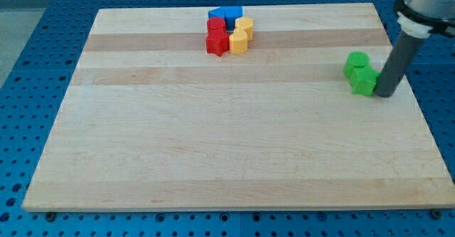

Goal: Push the green circle to the top center

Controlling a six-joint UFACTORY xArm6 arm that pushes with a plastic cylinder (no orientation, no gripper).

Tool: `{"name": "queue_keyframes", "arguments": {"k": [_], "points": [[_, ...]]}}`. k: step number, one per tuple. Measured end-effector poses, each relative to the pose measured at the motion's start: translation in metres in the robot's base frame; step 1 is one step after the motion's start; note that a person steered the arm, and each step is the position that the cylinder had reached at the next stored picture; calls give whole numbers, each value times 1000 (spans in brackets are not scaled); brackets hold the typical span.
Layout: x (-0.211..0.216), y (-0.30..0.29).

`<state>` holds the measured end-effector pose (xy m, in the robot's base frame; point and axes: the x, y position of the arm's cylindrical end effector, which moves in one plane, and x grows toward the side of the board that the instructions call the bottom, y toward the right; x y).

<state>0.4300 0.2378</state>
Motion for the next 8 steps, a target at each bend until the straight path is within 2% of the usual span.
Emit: {"name": "queue_keyframes", "arguments": {"k": [4, 8], "points": [[-82, -30], [-89, -123]]}}
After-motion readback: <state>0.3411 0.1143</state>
